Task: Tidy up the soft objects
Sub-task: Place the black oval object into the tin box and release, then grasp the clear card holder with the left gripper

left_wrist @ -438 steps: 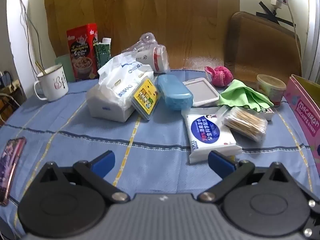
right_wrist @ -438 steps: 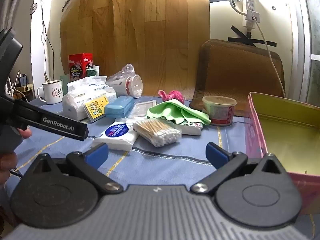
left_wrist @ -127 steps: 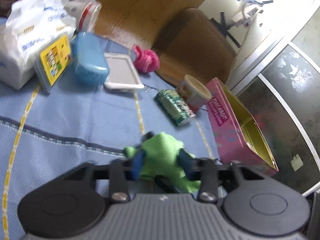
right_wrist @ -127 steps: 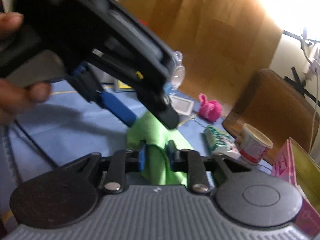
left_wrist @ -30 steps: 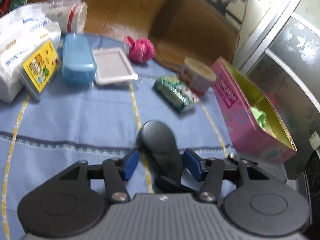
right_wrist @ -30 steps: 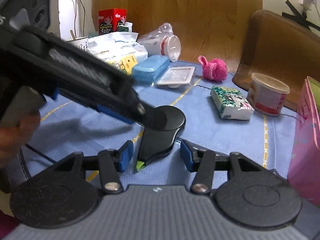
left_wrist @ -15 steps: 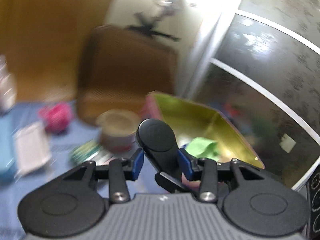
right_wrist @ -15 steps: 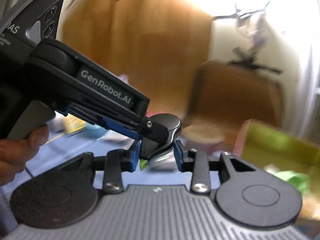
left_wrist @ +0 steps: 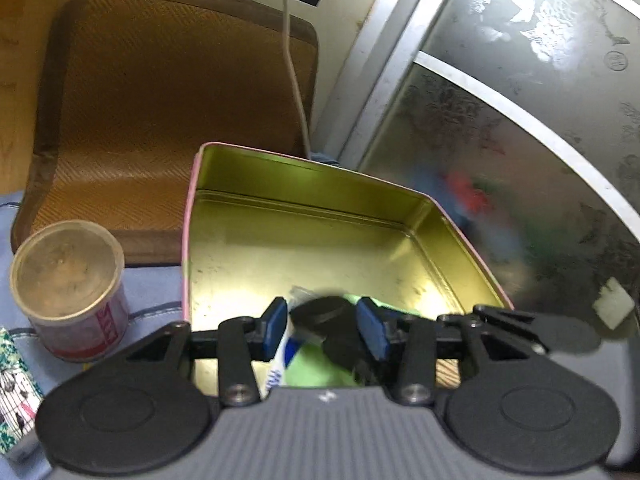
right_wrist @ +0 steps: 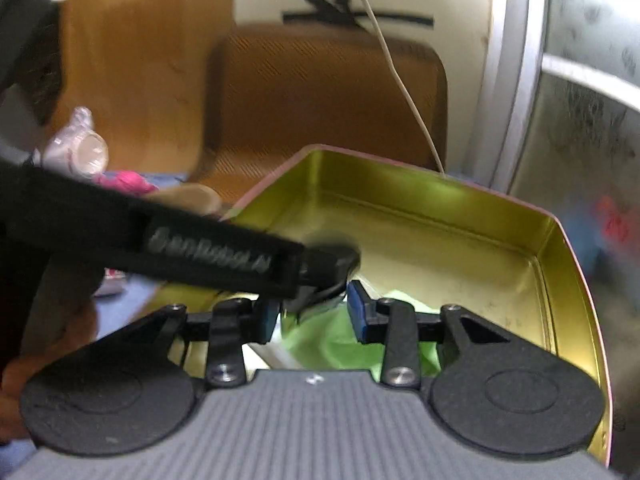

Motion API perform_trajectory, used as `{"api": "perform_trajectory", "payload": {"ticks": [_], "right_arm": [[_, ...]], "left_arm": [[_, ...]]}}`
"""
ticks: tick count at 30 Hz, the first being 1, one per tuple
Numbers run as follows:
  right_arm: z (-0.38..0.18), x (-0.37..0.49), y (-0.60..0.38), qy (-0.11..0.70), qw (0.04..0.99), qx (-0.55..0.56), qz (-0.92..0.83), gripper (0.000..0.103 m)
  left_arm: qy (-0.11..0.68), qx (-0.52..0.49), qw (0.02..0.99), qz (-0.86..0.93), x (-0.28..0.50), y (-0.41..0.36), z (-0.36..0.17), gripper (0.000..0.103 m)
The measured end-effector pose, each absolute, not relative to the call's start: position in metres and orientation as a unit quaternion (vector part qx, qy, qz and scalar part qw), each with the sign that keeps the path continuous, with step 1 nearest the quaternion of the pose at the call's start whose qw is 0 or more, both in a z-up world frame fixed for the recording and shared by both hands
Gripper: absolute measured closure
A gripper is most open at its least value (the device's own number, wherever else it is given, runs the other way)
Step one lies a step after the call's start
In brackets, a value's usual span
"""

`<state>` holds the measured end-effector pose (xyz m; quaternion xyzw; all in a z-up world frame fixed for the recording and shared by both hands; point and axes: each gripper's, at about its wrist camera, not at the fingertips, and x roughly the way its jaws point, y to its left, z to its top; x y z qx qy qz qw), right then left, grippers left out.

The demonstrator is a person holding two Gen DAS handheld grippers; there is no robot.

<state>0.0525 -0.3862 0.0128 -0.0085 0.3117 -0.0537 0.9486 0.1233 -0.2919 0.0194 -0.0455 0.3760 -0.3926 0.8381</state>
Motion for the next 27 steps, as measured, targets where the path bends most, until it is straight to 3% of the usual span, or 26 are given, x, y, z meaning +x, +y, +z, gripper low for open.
{"api": "perform_trajectory", "payload": {"ticks": [7, 13, 21, 27], "right_arm": [[0.002, 0.074, -0.409, 0.324, 0.938, 0.019, -0.123, 0.064], [0.012, 0.062, -0.41, 0.292, 0.945, 0.066, -0.135, 0.063], [0.061, 0.033, -0.32, 0.19, 0.981, 0.048, -0.007, 0.063], [0.028, 0.078, -0.231, 0.239, 0.965, 0.021, 0.104, 0.062]], "left_arm": [[0.349, -0.068, 0.845, -0.398, 0.114, -0.262, 0.036, 0.063], [0.284, -0.092, 0.86, -0.414, 0.089, -0.178, 0.056, 0.062], [0.278, -0.088, 0.923, -0.249, 0.073, -0.014, 0.007, 0.062], [0.302, -0.11, 0.935, -0.152, 0.075, 0.053, -0.038, 0.063]]}}
